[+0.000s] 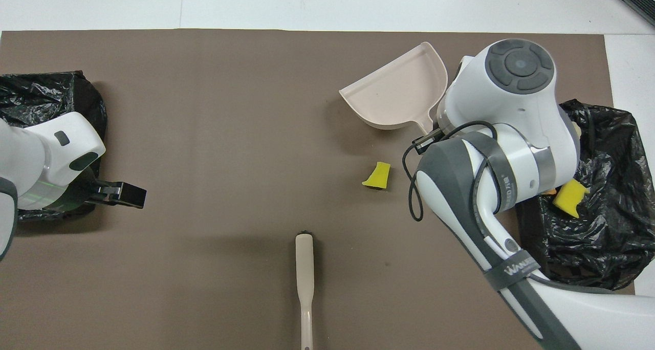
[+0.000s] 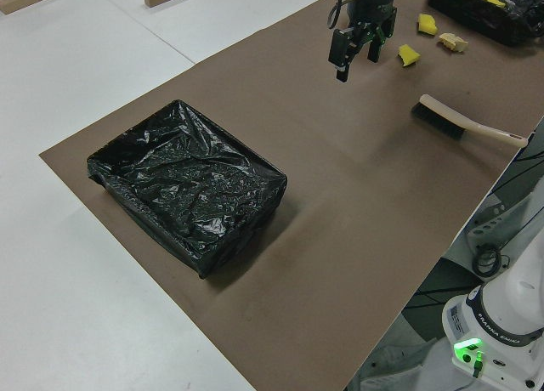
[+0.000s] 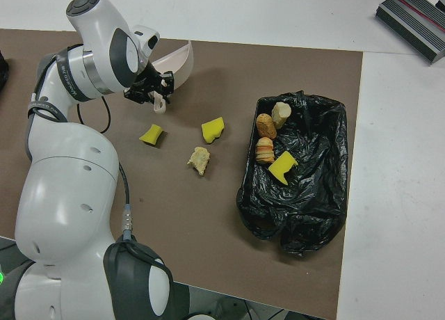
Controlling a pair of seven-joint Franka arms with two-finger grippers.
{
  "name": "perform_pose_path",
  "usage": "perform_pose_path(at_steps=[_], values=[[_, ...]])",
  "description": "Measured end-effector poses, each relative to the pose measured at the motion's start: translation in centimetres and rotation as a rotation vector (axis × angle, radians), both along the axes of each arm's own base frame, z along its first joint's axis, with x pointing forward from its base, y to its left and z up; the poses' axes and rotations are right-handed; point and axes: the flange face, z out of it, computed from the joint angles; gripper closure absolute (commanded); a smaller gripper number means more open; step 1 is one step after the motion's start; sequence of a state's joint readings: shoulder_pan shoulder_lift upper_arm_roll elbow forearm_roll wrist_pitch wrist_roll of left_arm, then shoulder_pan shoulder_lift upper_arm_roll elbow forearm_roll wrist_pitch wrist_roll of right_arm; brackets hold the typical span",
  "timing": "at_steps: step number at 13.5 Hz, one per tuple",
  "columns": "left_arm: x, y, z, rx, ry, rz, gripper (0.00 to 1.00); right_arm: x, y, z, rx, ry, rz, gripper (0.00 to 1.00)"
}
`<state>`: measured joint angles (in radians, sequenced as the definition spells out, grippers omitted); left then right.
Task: Sweep and dump trash in bin
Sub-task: 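Lower the dustpan onto the table center with the right gripper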
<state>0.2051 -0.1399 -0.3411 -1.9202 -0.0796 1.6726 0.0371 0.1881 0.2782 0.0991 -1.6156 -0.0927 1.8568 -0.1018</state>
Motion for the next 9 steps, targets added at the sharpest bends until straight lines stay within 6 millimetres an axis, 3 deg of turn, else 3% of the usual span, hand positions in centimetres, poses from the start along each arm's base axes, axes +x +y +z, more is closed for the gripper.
perform_pose_path(at_steps=[2, 3, 4, 6, 9], values=[[0.0, 0.0, 0.0, 0.000, 0.001, 0.000, 0.00, 0.2, -1.4, 1.0, 0.031, 0.000, -0.036, 1.00], [0.0, 0.0, 0.0, 0.001, 0.002, 0.000, 0.00, -0.1, -0.7, 1.3, 0.071, 0.010, -0.075, 1.00], [0.0, 0.0, 0.0, 0.001, 0.003, 0.000, 0.00, -0.6, 1.0, 1.2, 0.104, 0.019, -0.134, 1.00], [0.0, 0.0, 0.0, 0.001, 0.003, 0.000, 0.00, -2.0, 6.7, 0.0, 0.131, 0.018, -0.231, 1.00], [-0.1, 0.0, -0.2, 0.001, 0.006, 0.000, 0.00, -4.1, 14.9, -3.2, 0.177, 0.021, -0.330, 1.00]])
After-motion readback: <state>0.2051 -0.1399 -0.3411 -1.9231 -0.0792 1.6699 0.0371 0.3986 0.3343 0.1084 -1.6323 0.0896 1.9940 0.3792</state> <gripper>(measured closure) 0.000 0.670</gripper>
